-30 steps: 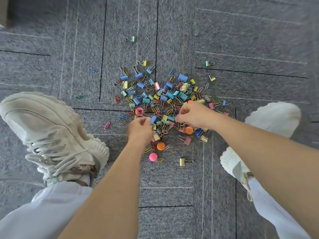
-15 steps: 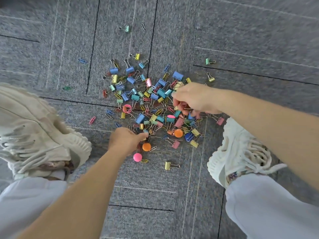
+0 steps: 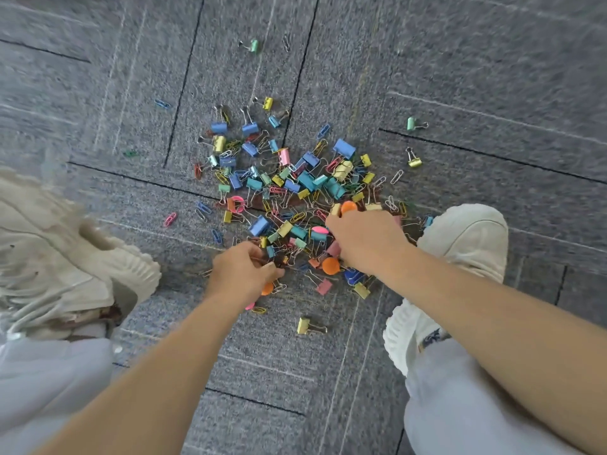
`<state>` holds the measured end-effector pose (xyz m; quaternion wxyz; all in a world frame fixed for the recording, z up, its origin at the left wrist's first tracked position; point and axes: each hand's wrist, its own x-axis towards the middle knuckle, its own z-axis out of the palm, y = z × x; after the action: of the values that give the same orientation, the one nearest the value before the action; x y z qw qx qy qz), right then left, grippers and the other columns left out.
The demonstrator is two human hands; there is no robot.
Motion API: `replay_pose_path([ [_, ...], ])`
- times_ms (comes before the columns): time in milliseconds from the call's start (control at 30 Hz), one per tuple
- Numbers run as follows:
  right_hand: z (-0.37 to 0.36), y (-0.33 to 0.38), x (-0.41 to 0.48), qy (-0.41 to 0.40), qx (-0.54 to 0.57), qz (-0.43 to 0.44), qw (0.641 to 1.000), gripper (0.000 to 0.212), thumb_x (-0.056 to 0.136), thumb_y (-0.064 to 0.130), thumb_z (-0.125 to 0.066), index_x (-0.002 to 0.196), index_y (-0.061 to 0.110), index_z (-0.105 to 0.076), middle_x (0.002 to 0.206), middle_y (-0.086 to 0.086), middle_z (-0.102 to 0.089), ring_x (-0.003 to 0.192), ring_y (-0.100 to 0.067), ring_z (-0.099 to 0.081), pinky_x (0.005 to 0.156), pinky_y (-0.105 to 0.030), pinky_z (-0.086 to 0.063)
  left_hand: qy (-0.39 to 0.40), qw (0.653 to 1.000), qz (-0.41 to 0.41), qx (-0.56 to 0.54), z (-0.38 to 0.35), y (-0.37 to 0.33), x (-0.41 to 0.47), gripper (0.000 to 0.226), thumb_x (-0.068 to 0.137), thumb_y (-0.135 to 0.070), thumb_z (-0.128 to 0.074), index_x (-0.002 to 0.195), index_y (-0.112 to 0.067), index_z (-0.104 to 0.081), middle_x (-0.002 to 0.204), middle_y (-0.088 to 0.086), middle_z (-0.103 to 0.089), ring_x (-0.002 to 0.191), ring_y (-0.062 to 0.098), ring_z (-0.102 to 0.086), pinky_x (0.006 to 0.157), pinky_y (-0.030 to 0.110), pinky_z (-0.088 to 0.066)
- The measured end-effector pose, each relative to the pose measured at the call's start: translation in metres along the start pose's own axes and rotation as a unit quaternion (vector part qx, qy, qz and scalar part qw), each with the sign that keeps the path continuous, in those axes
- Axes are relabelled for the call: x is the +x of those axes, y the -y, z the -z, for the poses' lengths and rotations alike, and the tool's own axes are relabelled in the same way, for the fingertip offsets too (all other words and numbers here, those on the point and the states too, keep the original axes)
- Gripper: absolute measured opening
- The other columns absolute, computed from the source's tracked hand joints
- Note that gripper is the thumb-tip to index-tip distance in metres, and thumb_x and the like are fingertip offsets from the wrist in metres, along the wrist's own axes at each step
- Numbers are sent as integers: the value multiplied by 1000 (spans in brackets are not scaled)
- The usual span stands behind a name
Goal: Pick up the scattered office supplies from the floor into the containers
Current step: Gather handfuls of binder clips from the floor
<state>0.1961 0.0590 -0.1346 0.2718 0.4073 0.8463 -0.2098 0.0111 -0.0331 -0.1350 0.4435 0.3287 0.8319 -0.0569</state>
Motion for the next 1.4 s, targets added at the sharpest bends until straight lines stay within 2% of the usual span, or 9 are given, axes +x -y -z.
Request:
replay_pose_path([
  [167, -5, -4, -1, -12, 21, 7, 1000, 19, 95, 29, -55, 110, 18, -51, 98, -5, -58, 83, -30, -63, 60, -36, -40, -32, 997, -22, 60, -9, -3, -8, 18, 83, -35, -77, 91, -25, -65, 82, -5, -67, 66, 15, -66, 69, 38, -60],
  [267, 0, -16, -5, -20, 182, 0, 983, 16, 91, 33, -56, 84, 20, -50, 79, 1, -55, 71, -23, -54, 61, -33, -42, 2, 1000, -5, 17, -8, -2, -5, 14, 84, -32, -77, 82, -25, -65, 79, -3, -69, 64, 16, -69, 68, 40, -61],
  [333, 7, -24, -5, 6, 409, -3, 913, 23, 86, 24, -60, 67, 15, -50, 66, 0, -53, 58, -19, -44, 55, -31, -35, 8, 1000, 3, -26, -6, -2, -5, 15, 85, -27, -75, 80, -22, -62, 83, 0, -68, 68, 17, -69, 68, 40, -61],
  [433, 20, -36, -7, 55, 722, -35, 689, 20, 75, 8, -55, 60, 17, -44, 83, -13, -62, 69, -25, -53, 56, -31, -41, -20, 991, -9, -129, -1, -5, -10, 17, 85, -15, -68, 79, -6, -55, 82, 4, -63, 61, 9, -63, 50, 20, -51],
  [533, 29, -48, -7, 87, 829, -26, 552, 17, 69, 1, -48, 68, 17, -42, 85, -12, -68, 88, -27, -68, 66, -36, -56, 13, 950, 6, -311, 8, -9, -12, 19, 81, 7, -58, 76, -7, -46, 76, 14, -61, 57, 17, -63, 46, 24, -44],
  [800, 41, -66, -4, 73, 841, -25, 535, 40, 92, -8, -36, 104, 18, -64, 90, -7, -66, 75, -25, -68, 56, -30, -56, 135, 884, 30, -446, 19, -29, -4, 35, 87, 19, -40, 96, -4, -65, 95, 14, -70, 68, 20, -66, 56, 30, -59],
  [1033, 44, -61, 0, 32, 959, -77, 270, 15, 94, 13, -42, 98, 11, -57, 76, -4, -54, 63, -17, -57, 81, -49, -58, 89, 937, -23, -338, 21, -46, 1, 22, 92, 3, -54, 99, -13, -68, 87, 8, -72, 55, 10, -56, 54, 25, -45],
  [1267, 49, -50, -2, 109, 976, -41, 185, 14, 85, 13, -44, 92, 11, -56, 76, -3, -52, 62, -15, -53, 50, -25, -51, 201, 877, -109, -423, 8, -90, -17, 32, 90, -21, -69, 121, -24, -63, 58, 2, -50, 52, 15, -46, 52, 25, -40],
  [1400, 48, -53, -4, 170, 979, 21, 108, 15, 81, 3, -47, 95, 8, -50, 79, -9, -49, 58, -20, -51, 47, -26, -44, 266, 826, -133, -479, 2, -104, -22, 15, 87, -21, -71, 102, -20, -71, 56, 1, -48, 52, 16, -42, 48, 22, -36],
])
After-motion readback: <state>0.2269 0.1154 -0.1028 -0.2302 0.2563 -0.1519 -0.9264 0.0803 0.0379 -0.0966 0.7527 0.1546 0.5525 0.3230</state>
